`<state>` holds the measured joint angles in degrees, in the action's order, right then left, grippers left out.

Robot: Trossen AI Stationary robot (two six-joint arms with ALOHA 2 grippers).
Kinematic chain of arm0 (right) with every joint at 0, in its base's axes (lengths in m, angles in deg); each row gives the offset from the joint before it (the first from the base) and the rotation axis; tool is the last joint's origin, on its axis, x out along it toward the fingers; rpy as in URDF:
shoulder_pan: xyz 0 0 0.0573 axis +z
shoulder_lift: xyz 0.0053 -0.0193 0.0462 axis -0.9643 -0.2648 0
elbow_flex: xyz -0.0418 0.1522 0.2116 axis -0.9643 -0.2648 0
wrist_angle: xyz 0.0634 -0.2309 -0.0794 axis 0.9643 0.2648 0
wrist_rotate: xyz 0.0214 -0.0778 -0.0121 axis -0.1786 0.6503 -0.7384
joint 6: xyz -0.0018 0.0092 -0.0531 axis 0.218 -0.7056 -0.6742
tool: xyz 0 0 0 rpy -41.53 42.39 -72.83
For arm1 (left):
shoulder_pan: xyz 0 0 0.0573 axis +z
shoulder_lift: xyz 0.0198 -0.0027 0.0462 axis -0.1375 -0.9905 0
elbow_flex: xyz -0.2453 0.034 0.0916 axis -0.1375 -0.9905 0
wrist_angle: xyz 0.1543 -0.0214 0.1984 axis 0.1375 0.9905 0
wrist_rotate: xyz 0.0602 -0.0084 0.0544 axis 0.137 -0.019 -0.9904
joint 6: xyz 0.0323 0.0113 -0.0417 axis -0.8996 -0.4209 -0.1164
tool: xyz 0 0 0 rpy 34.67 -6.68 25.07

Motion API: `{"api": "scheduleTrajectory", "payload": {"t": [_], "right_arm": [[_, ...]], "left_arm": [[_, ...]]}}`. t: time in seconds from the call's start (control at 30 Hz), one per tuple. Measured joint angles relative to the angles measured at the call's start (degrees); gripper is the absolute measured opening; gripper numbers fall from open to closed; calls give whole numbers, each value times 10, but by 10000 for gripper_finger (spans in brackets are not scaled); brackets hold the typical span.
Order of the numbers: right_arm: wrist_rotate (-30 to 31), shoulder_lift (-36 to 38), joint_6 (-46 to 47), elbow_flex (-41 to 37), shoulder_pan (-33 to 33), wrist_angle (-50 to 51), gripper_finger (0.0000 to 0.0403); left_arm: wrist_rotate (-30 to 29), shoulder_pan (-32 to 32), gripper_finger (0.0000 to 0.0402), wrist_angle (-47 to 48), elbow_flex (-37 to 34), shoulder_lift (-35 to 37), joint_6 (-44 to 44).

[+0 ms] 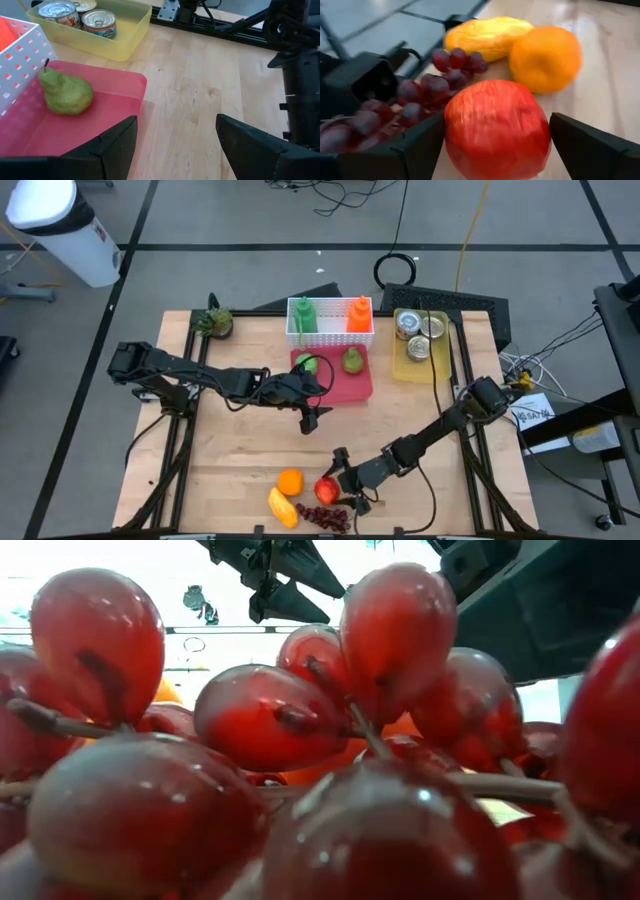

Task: Pick & Place Food Item
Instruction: Put the red apple into the red bin

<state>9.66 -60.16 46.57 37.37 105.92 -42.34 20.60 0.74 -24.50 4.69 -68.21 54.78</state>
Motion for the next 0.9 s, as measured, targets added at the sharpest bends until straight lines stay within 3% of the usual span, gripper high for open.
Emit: {"api": "scheduleTrajectory", "payload": {"t": [0.23,0.47,0.6,0.9], "right_arm": [[39,0,-28,0,0,25,330],[38,2,-30,0,-13,28,273],[41,14,-37,-1,-25,37,267],[100,103,-55,-9,-45,190,266]], "left_arm": [[0,0,285,-4,0,0,0],[0,0,285,-4,0,0,1],[0,0,285,-4,0,0,2],[0,-19,285,6,0,0,5]]}}
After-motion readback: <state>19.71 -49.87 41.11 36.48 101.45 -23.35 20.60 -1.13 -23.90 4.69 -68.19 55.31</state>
